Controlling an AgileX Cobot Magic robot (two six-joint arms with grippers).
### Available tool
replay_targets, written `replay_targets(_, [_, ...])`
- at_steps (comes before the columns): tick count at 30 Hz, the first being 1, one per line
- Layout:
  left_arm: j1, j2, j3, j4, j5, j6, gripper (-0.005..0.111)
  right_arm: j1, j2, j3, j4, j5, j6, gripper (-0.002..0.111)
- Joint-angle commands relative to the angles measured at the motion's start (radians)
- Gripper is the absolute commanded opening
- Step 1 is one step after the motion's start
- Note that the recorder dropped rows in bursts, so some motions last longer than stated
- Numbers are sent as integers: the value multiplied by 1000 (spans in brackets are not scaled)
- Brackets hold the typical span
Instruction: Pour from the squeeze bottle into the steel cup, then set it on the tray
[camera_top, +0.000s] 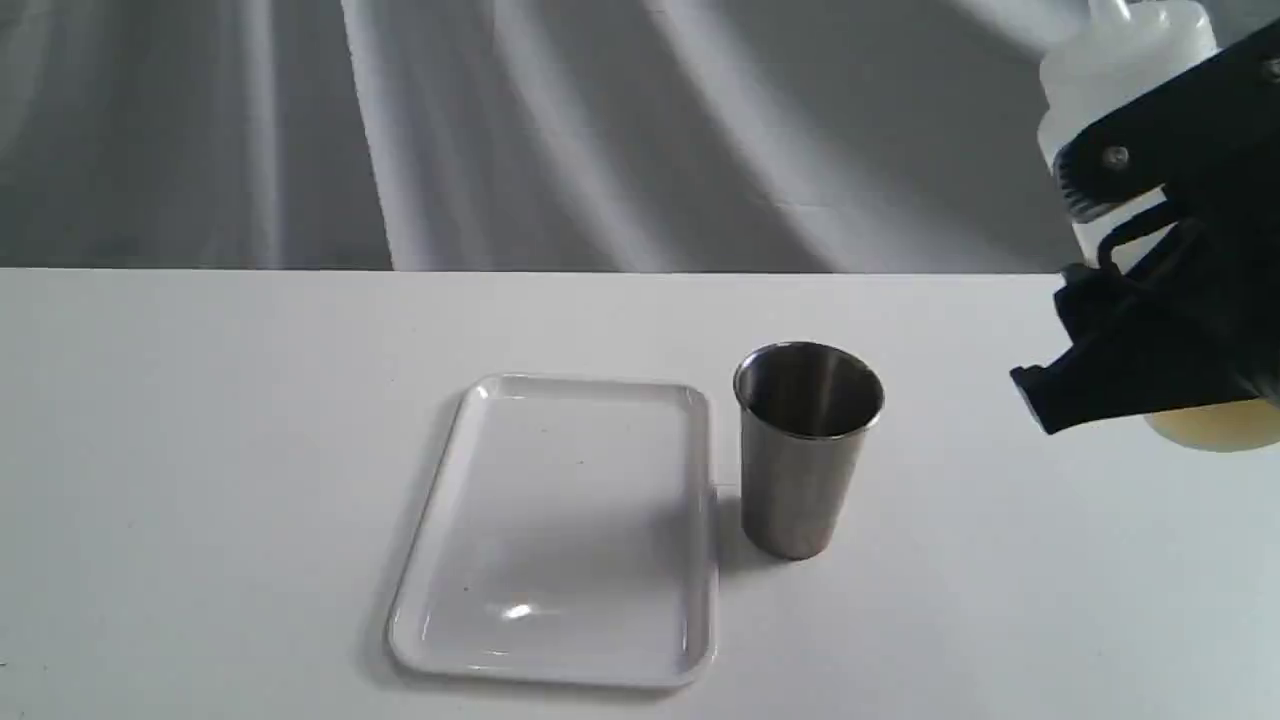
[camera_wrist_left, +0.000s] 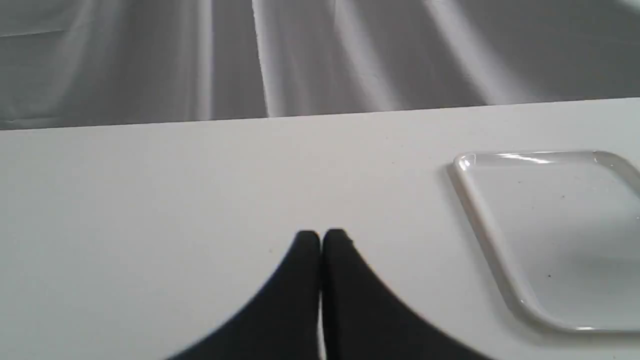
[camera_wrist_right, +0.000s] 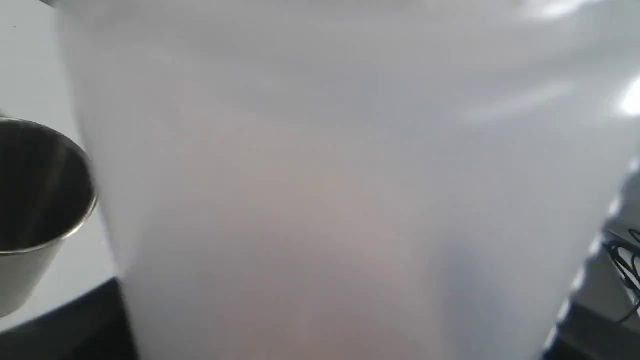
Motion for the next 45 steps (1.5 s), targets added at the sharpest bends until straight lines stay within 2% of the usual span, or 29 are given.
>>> replay_targets(1, [2, -3, 4, -1, -8, -3, 0, -69, 24, -2, -52, -61, -61, 0])
replay_targets(9, [2, -3, 4, -1, -8, -3, 0, -157, 238, -2, -99, -46, -101, 0])
replay_targets(17, [2, -3, 4, -1, -8, -5, 0, -158, 435, -88, -152, 71, -92, 0])
replay_targets(22, [2, -3, 4, -1, -8, -5, 0, -158, 524, -164, -164, 86, -98, 0])
replay_targets(37, [2, -3, 4, -1, -8, -5, 0, -166, 610, -206, -259, 160, -266, 0])
replay_targets(45, [2, -3, 4, -1, -8, -5, 0, -166, 616, -206, -285, 199, -454, 0])
